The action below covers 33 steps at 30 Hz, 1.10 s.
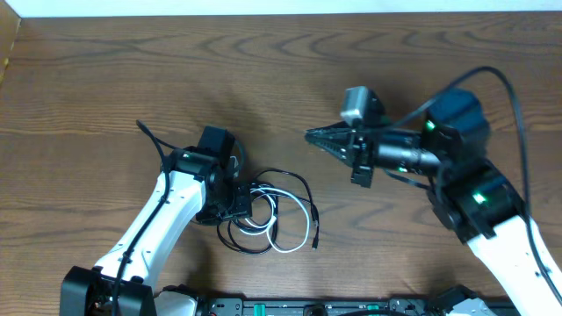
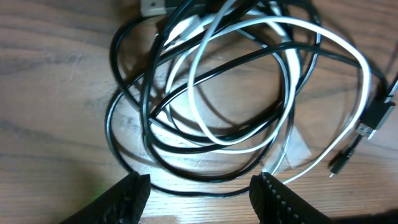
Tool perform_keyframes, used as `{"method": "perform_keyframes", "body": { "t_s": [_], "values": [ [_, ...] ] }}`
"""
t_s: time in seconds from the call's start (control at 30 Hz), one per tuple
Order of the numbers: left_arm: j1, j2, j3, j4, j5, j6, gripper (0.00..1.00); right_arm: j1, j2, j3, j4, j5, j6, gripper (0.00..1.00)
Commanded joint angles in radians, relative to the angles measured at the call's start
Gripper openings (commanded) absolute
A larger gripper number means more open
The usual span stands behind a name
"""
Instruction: Untangle cables
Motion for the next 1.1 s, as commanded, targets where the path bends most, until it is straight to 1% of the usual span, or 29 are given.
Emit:
{"method": "perform_keyframes", "body": {
  "t_s": [0.0,0.03,0.07,0.17,0.23,0.27,0.3,0.4,0.43,0.5,0.53,0.6,0.7,0.8,0.83,0.9,1.0,1.07],
  "values": [
    [0.005,-0.008,-0.011,-0.019,-0.061,-0.02,0.59,-0.002,-0.021,0.003,-0.069,0.141,0.044,0.01],
    [0.005,-0.008,-0.013,-0.022,-0.08,-0.037,0.6,-0.002,-0.019,0.003,-0.097,0.142,0.044,0.01],
    [0.005,-0.008,-0.014,-0.024,-0.097,-0.054,0.61,0.0,-0.014,0.003,-0.127,0.142,0.044,0.06],
    [0.005,-0.008,-0.015,-0.031,-0.138,-0.103,0.61,0.015,0.014,0.002,-0.235,0.141,0.048,0.22],
    [0.005,-0.008,-0.015,-0.033,-0.166,-0.144,0.61,0.035,0.047,0.002,-0.288,0.141,0.048,0.35],
    [0.005,-0.008,-0.015,-0.032,-0.171,-0.161,0.61,0.046,0.068,0.002,-0.306,0.142,0.047,0.4],
    [0.006,-0.008,-0.015,-0.029,-0.171,-0.172,0.6,0.057,0.089,0.002,-0.319,0.142,0.048,0.41],
    [0.013,-0.008,-0.015,-0.032,-0.17,-0.181,0.41,0.093,0.17,0.002,-0.349,0.14,0.05,0.47],
    [0.021,-0.008,-0.015,-0.036,-0.17,-0.181,0.37,0.109,0.205,0.002,-0.354,0.136,0.052,0.56],
    [0.048,-0.008,-0.015,-0.045,-0.17,-0.177,0.36,0.146,0.287,0.002,-0.346,0.091,0.051,0.7],
    [0.061,-0.008,-0.015,-0.049,-0.169,-0.176,0.36,0.158,0.323,0.002,-0.335,0.066,0.051,0.74],
    [0.091,-0.008,-0.015,-0.055,-0.164,-0.151,0.36,0.177,0.391,0.002,-0.301,0.021,0.059,0.75],
    [0.132,-0.007,-0.015,-0.055,-0.103,-0.079,0.36,0.193,0.488,0.002,-0.24,-0.054,0.081,0.72],
    [0.167,-0.002,-0.023,-0.047,-0.033,-0.021,0.36,0.206,0.588,0.002,-0.169,-0.12,0.101,0.66],
    [0.182,0.001,-0.03,-0.039,-0.012,-0.006,0.36,0.212,0.632,0.002,-0.138,-0.135,0.114,0.62],
    [0.203,0.004,-0.051,-0.006,0.043,0.024,0.36,0.219,0.688,0.002,-0.098,-0.156,0.133,0.58],
    [0.23,0.005,-0.103,0.068,0.124,0.027,0.36,0.23,0.75,0.002,-0.042,-0.173,0.161,0.58],
    [0.244,0.005,-0.141,0.123,0.139,0.026,0.36,0.235,0.782,0.002,-0.014,-0.174,0.189,0.58]
  ]
}}
